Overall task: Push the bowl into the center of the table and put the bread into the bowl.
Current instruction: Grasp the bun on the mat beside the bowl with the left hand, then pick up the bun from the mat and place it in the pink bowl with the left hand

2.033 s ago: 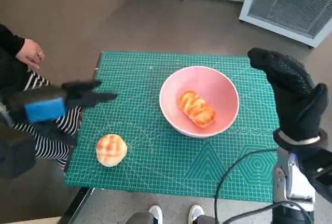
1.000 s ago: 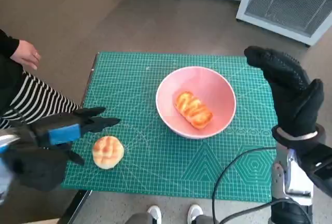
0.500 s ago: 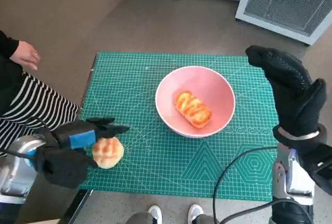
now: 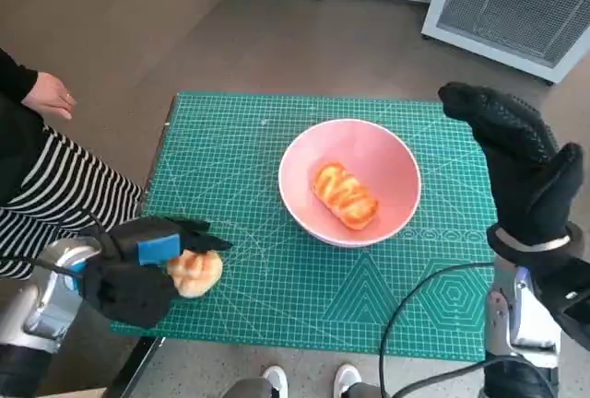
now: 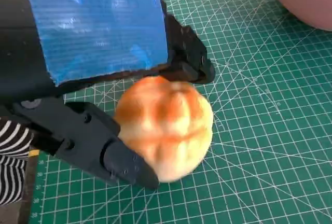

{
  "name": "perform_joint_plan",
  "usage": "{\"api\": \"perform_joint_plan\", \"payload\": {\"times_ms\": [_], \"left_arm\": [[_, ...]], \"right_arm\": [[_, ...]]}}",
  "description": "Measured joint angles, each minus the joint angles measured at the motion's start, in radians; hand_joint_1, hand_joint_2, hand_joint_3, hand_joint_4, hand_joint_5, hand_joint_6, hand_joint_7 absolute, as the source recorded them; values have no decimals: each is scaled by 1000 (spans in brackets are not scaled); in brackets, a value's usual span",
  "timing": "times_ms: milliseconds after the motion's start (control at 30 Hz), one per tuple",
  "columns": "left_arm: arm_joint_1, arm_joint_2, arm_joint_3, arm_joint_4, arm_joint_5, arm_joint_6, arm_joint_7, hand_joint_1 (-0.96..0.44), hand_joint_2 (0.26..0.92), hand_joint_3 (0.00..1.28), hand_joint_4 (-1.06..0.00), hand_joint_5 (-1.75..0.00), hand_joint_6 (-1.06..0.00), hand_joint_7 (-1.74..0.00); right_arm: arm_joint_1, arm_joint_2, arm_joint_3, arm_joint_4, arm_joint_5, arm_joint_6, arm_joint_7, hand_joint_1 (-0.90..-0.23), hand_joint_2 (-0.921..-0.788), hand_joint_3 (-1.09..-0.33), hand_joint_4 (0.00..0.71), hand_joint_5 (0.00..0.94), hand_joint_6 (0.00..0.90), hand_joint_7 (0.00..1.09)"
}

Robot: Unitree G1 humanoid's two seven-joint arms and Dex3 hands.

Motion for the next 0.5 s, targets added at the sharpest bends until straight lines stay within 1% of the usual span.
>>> {"api": "perform_joint_plan", "payload": {"times_ms": [33,67,167,333,500], "left_arm": [[-5,2,1,3,-7,-4,-5,-54,900,66,-753,-860,-672,-978],[-9,3,6,5,-14,-7,-10,-34,907,60,-739,-973,-661,-1028],[-23,8,26,6,-63,-15,-30,-10,916,55,-714,-1121,-656,-1075],[-31,26,72,-15,-150,0,-76,0,919,57,-683,-1186,-659,-1106],[-50,39,126,-92,-239,64,-130,2,919,60,-649,-1209,-684,-1107]], "right_arm": [[1,0,0,0,0,0,0,-691,-921,-664,154,0,73,441],[1,0,-1,0,0,0,0,-690,-921,-664,154,0,73,441],[2,0,-3,0,-1,0,0,-689,-921,-664,154,0,73,441],[3,-2,-7,0,-1,0,0,-688,-921,-665,154,0,73,440],[3,-2,-7,-1,-3,0,0,-686,-921,-671,154,0,73,440]]}}
